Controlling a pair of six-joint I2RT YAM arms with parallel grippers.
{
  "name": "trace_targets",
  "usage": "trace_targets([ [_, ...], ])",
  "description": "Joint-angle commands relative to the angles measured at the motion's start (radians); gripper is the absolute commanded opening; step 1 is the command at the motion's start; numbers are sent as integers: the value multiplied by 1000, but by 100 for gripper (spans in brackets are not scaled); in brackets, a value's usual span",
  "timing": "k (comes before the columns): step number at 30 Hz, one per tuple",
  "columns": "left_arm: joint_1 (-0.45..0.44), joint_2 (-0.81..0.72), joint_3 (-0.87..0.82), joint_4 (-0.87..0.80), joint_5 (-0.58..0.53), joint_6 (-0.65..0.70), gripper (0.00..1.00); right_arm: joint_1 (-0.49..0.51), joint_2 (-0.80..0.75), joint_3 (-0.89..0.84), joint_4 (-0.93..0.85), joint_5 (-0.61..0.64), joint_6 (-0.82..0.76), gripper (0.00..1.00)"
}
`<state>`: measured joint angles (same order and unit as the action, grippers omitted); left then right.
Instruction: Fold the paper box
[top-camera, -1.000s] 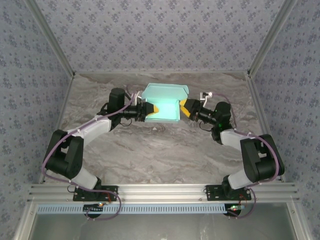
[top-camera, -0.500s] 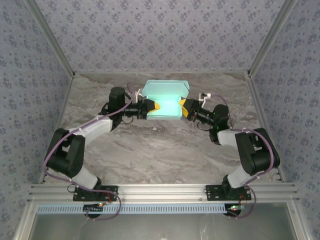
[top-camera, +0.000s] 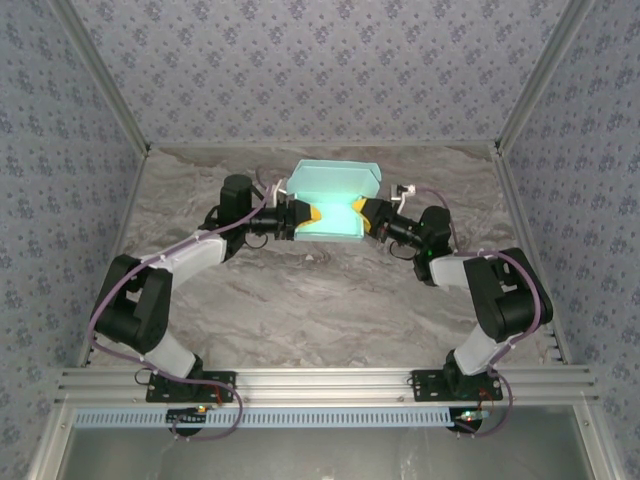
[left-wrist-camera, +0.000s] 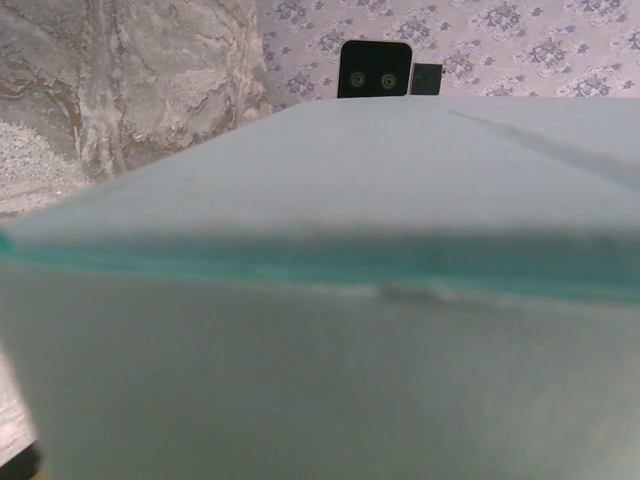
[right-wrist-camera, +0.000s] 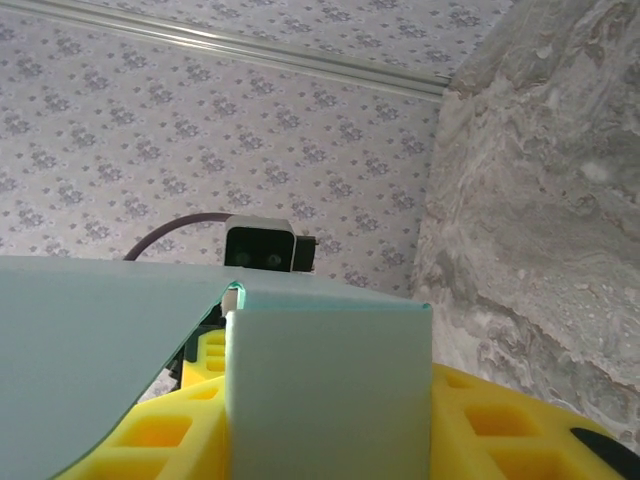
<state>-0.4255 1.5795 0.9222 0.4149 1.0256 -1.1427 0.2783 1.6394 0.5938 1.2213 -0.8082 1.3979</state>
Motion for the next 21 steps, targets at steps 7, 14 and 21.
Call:
trace_targets([
  [7, -2, 6, 44, -131, 1, 141, 44, 13, -54, 14, -338, 43, -224, 61],
  [14, 42, 110, 25, -190, -63, 223, 44, -10, -190, 0, -712, 69, -482, 67],
  [21, 42, 220, 4, -158, -132, 256, 46, -27, -312, -23, -937, 87, -639, 67],
])
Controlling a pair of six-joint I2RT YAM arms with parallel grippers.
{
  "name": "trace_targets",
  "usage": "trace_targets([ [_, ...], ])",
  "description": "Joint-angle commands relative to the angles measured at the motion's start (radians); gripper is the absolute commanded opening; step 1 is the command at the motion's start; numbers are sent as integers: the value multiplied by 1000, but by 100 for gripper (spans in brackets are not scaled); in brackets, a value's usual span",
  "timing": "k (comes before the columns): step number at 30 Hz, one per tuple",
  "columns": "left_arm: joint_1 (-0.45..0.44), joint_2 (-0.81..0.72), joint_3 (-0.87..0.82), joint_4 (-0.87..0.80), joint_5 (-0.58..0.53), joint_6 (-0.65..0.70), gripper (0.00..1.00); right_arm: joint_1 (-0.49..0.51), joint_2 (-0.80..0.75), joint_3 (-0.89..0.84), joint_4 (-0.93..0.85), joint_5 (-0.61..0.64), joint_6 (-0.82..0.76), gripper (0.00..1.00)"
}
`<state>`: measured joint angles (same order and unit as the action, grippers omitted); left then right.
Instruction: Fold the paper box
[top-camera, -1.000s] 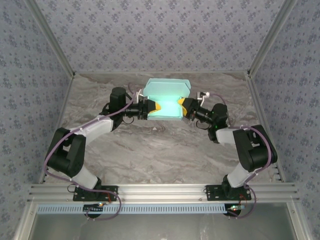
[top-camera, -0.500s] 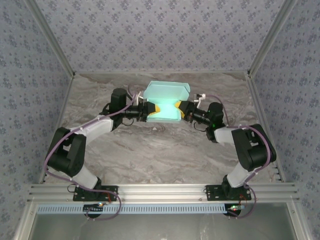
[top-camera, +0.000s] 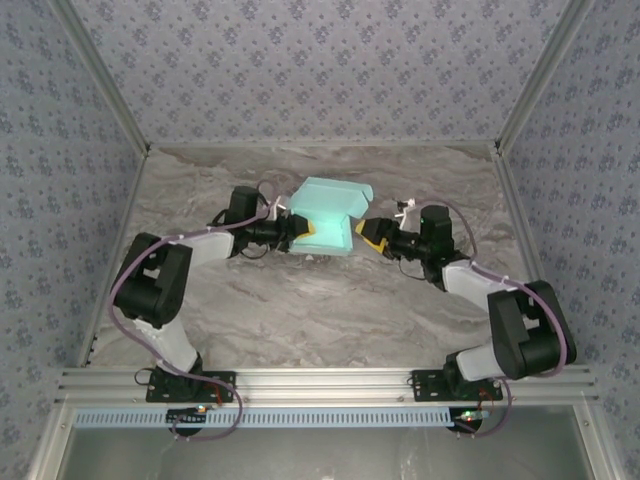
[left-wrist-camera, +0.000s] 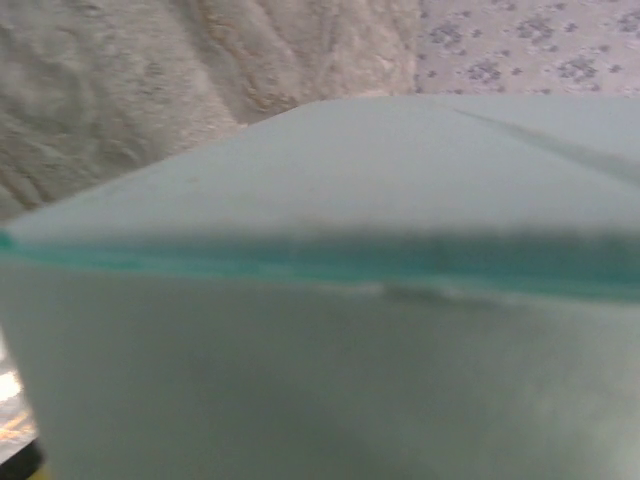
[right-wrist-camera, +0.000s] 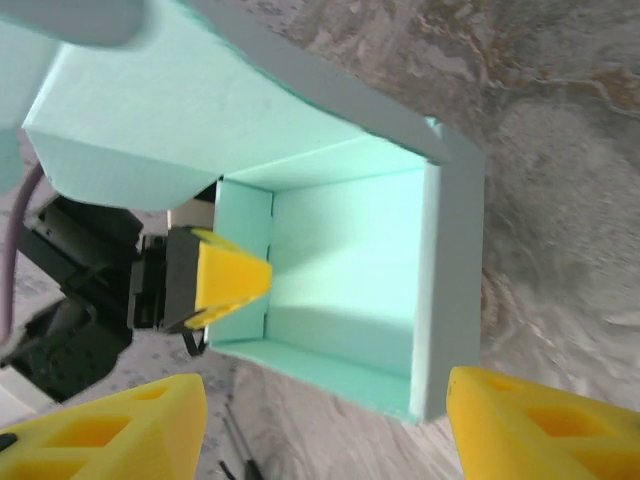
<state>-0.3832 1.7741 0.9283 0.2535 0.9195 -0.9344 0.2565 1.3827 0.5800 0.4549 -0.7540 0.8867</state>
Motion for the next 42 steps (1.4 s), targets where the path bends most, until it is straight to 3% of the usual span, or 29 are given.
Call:
trace_targets([
  [1, 0, 48, -3, 16, -24, 36, 47, -5, -79, -2, -241, 67, -182, 66],
  [6, -1, 90, -7, 17, -40, 34, 59, 7, -188, 69, -501, 240, -448, 64],
  [11, 1, 97, -9, -37, -71, 72, 77, 9, -200, 141, -590, 321, -630, 64],
  [16, 4, 40, -48, -100, -115, 105, 87, 29, -135, 198, -585, 327, -716, 63],
  [24, 20, -130, -152, -344, -264, 245, 99, 106, -62, 181, -428, 322, -845, 66],
  [30, 29, -308, -174, -453, -442, 287, 99, 138, -20, 162, -295, 370, -946, 65],
  [35, 29, -464, -146, -508, -583, 352, 98, 117, 88, 270, -342, 325, -978, 64],
  [42, 19, -386, -23, -568, -595, 429, 87, 107, 232, 402, -349, 263, -911, 52],
])
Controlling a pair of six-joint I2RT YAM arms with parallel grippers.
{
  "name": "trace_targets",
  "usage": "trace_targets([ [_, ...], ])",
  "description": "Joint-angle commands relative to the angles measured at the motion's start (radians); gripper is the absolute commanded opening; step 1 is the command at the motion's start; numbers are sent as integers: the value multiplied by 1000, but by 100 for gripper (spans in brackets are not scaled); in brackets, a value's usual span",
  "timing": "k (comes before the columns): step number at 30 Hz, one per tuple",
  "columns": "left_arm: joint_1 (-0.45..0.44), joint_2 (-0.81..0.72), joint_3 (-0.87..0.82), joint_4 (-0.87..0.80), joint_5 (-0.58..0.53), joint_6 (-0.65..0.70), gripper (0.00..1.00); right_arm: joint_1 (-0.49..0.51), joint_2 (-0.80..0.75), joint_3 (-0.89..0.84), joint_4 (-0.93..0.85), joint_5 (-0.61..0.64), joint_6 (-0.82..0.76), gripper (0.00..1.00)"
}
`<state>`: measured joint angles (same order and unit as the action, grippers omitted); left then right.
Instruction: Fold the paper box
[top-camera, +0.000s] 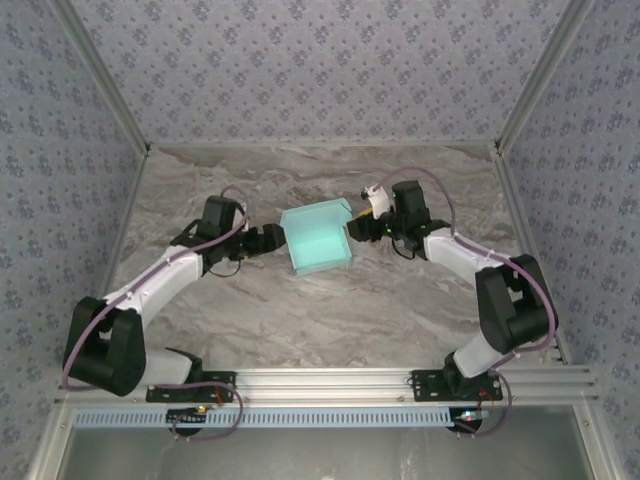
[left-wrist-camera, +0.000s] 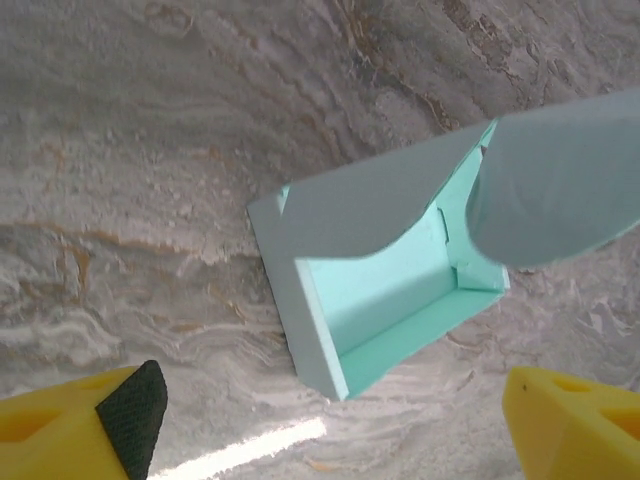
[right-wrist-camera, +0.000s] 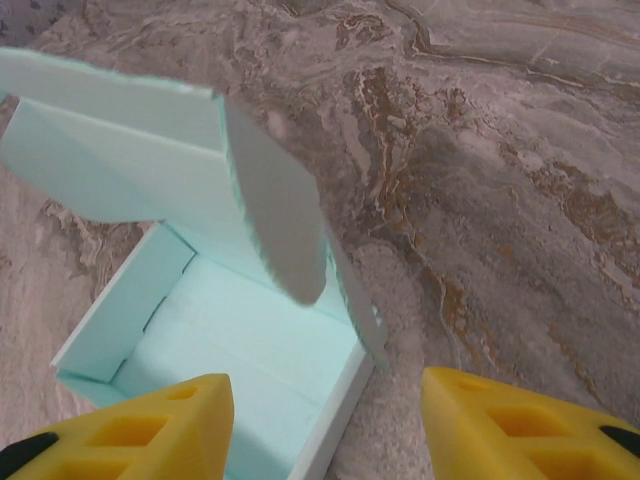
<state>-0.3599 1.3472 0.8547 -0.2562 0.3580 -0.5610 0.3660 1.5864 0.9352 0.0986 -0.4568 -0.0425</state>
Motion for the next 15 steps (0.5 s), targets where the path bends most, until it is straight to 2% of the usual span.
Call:
trace_targets([
  [1, -13, 57, 63, -51, -35, 62, 85, 0, 46, 60, 8, -35, 27, 51],
  [5, -45, 96, 104, -42, -86, 87, 77, 7, 95, 106, -14, -42, 39, 43],
  [11, -63, 131, 162, -39, -179, 135, 59, 39, 117, 117, -21, -23, 50, 36],
  [15, -68, 152, 192, -38, -221, 175, 56, 52, 133, 131, -19, -8, 66, 28],
])
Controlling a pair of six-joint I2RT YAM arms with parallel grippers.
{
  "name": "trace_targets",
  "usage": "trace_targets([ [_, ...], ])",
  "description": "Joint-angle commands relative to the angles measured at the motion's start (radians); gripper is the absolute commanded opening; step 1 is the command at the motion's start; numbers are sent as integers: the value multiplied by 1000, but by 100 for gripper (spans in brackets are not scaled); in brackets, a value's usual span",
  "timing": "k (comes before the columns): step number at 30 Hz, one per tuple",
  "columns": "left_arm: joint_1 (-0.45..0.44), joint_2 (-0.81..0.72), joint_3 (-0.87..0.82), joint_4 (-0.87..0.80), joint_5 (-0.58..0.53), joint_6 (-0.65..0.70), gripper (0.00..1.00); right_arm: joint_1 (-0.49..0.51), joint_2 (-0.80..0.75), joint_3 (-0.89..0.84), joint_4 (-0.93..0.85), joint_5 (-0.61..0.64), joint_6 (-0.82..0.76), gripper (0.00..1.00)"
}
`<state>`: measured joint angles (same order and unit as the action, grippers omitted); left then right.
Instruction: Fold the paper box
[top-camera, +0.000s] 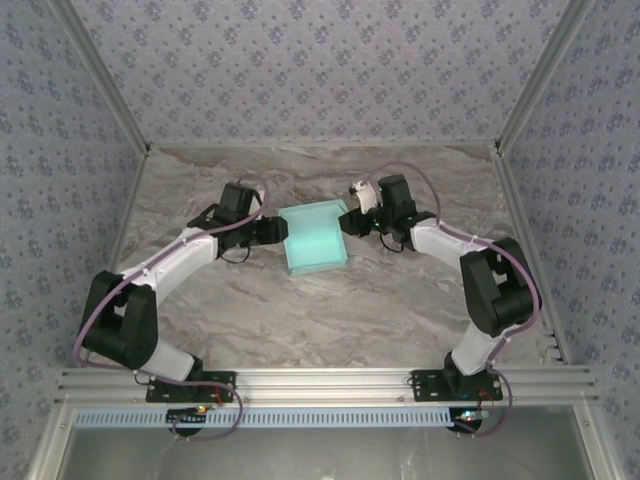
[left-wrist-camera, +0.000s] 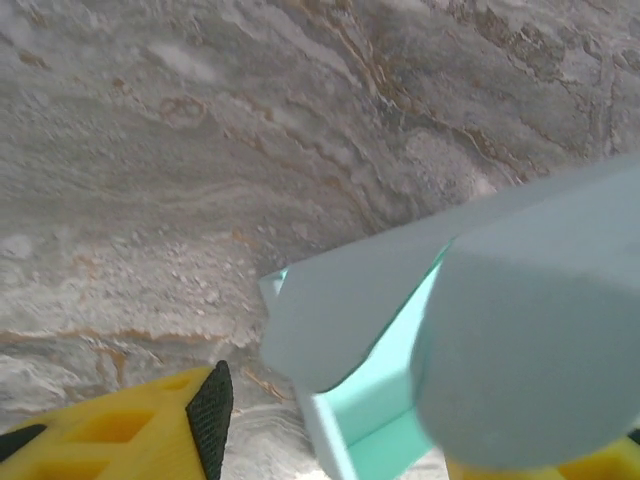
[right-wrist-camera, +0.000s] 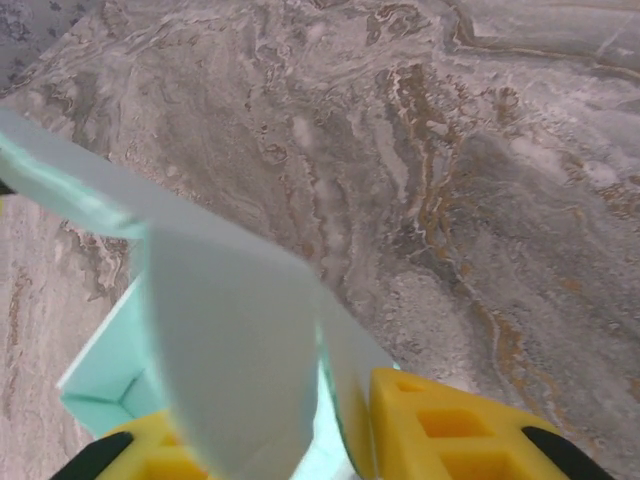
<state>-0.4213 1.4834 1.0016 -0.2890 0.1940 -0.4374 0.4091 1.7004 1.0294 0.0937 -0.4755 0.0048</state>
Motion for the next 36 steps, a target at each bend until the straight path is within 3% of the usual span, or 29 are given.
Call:
trace_targets([
  [1, -8, 27, 51, -6, -58, 60, 54, 12, 23, 38, -13, 15, 24, 26],
  [10, -23, 89, 107, -17, -80, 103, 37, 40, 23, 36, 12, 87, 81, 17],
  [14, -33, 98, 111, -17, -90, 84, 28, 87, 9, 21, 25, 182, 105, 12],
  [26, -71, 124, 95, 10, -87, 5, 27, 252, -81, -84, 133, 565, 160, 10],
  [36, -122, 102, -70, 179, -80, -148, 27, 375, -113, -203, 241, 873, 321, 11],
])
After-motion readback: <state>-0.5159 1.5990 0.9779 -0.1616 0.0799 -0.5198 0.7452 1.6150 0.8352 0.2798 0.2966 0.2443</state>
